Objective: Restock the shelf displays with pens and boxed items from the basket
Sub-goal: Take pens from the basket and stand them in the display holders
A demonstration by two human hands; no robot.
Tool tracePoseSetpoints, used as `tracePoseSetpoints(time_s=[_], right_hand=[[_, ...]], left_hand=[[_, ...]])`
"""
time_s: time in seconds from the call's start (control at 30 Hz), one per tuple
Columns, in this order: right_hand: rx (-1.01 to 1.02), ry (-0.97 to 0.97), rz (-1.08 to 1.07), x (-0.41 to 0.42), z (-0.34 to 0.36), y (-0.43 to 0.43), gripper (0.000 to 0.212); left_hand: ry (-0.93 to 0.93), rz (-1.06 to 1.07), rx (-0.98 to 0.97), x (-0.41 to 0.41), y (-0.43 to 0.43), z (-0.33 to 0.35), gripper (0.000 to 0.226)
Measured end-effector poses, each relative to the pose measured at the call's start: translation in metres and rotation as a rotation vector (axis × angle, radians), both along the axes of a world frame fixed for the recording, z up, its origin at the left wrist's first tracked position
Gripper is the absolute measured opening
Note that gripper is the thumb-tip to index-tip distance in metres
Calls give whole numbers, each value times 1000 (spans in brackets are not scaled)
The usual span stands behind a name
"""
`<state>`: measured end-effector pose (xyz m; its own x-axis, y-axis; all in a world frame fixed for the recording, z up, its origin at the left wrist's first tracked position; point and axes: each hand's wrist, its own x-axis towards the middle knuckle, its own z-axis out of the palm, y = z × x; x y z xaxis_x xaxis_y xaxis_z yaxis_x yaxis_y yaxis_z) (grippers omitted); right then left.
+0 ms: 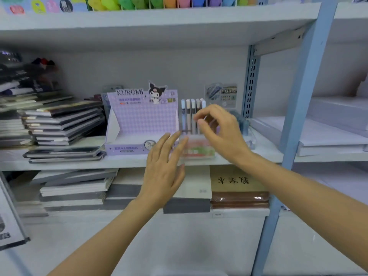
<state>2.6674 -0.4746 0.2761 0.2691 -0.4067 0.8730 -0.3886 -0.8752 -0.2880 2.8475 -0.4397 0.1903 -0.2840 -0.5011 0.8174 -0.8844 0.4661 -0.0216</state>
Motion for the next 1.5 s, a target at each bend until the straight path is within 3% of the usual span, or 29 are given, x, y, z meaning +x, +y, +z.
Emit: tracePoseSetpoints(time_s=[0.1,0.2,0.47,0.57,0.7,0.87,0.93,1.0,1.07,1.13,1.2,1.3,1.37,1.5], right_hand=[[100,157,194,23,-52,27,10],[302,290,237,42,-124,31,11],[920,529,115,42,-339,24,15],[1141,692,65,23,-406,36,6],[1396,897,-50,-2,-468,53,31],[1399,948,-65,-11,-499,63,28],[1404,852,-43,-10,-498,56,33],[1437,661,25,-6,-491,45,22],[1465,445,89,-3,-483,36,10],[1519,269,175,2,-477,34,10],[1577,198,255,6,-476,34,11],[1551,233,262,5,-482,32,15],[1444,337,103,-4,-492,29,23],[1227,888,-178,-17,-521,30,49]], left_hand=[[101,18,43,13,12,-54,54],[122,40,218,31,22,-122,43],[186,174,956,73,81,-303,47],[77,221,1133,79,95,-349,54],[57,248,1319,79,108,-386,62],[109,292,1247,69,111,-393,56],[149,292,1127,61,107,-396,50],[243,244,1123,48,101,-392,38],[469,121,1254,30,96,-387,33],[844,-48,1541,8,90,-380,36],[1113,-146,1680,-10,85,-380,30],[1257,-49,1646,-18,81,-387,20],[1357,95,1597,-13,80,-393,24],[1272,265,1514,3,79,-398,21]])
